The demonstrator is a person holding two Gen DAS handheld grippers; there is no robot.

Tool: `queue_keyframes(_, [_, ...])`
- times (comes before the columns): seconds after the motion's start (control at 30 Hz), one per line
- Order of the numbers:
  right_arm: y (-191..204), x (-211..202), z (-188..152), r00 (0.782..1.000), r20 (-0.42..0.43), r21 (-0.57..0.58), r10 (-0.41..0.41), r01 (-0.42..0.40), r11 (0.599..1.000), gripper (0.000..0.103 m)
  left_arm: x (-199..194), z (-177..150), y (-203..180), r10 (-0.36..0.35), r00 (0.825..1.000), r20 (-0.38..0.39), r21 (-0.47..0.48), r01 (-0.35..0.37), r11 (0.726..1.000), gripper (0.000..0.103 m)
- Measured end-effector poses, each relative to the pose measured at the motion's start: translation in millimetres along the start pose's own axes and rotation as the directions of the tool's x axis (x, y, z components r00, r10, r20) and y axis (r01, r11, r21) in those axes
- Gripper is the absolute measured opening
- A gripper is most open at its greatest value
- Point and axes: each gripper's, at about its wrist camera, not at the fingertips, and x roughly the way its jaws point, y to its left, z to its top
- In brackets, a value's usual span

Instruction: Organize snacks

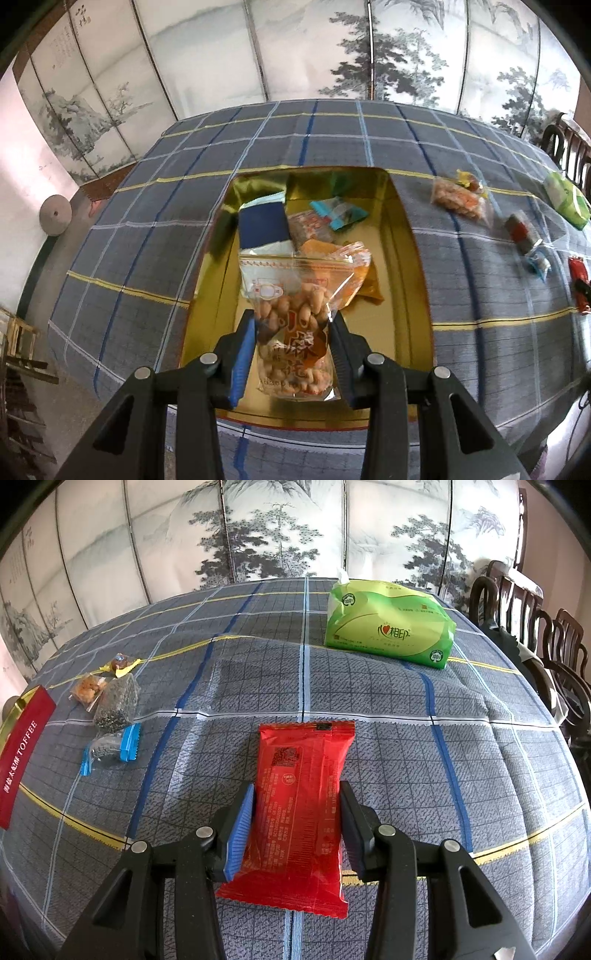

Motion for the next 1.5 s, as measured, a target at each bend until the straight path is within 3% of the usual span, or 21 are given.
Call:
queue_keyframes(1.13, [16,4,2,1.0,-0.004,-0.019,-0.014,0.014,1.0,0.043,43,-6,28,0.021,0.998,-0.053,-0.033,-0.023,0.999,0.039])
queue_keyframes(1.43, [23,5,4,1.0,-0.005,-0.022,-0.017,0.017,1.0,0.043,44,-7,26,0.039,0.999,-0.03,-0.003,-0.039,0.999,0.04])
queue_keyframes(1.5, [25,5,4,1.0,-0.005,-0.022,-0.018,0.018,1.0,0.043,42,-6,25,0.056,0.998,-0.012,0.008,-0.056,0.998,0.045])
